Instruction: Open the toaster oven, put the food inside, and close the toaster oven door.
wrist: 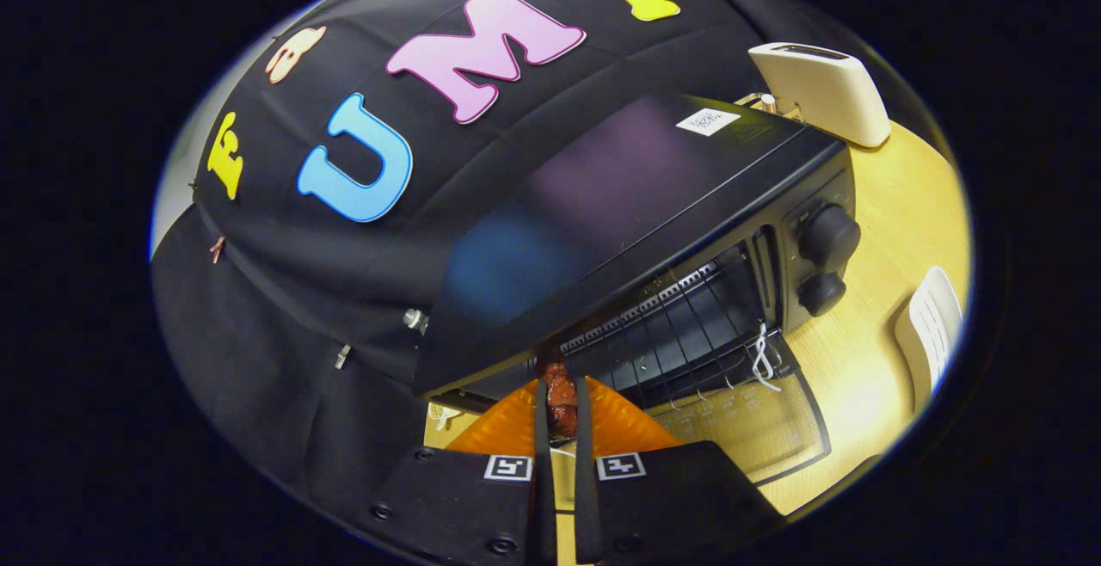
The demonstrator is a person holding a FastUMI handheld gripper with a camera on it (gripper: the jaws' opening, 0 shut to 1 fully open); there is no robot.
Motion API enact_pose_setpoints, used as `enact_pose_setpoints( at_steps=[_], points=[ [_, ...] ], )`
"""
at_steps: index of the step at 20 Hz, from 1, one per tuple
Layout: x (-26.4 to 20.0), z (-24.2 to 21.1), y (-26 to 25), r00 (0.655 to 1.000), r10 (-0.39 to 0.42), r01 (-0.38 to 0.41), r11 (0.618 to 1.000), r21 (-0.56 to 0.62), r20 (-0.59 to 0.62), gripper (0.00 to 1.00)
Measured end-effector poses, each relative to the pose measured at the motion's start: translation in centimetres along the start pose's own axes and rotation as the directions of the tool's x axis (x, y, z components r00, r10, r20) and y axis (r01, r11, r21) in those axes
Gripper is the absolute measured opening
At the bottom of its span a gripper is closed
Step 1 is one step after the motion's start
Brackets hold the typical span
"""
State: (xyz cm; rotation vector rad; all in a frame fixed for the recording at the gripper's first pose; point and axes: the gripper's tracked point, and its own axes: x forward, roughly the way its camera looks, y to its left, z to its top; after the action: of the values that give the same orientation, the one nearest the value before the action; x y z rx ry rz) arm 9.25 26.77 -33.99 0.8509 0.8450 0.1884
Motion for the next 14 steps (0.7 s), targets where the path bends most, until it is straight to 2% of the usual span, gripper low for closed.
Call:
enact_pose_setpoints(
  at_steps=[3, 7, 11, 14],
  points=[
    [1.8, 0.1, -0.6, 1.0, -0.025, 0.025, 0.999, 0.02, 0.019, 0.12],
    [3.9, 0.1, -1.4, 0.997, -0.058, 0.053, 0.993, 0.108, 0.043, 0.13],
    [4.3, 0.5, -1.9, 0.995, -0.081, 0.075, 0.992, 0.106, 0.059, 0.13],
    [4.0, 0.0, -3.8, 0.986, -0.155, 0.152, 0.987, 0.058, 0.058, 0.22]
  ],
)
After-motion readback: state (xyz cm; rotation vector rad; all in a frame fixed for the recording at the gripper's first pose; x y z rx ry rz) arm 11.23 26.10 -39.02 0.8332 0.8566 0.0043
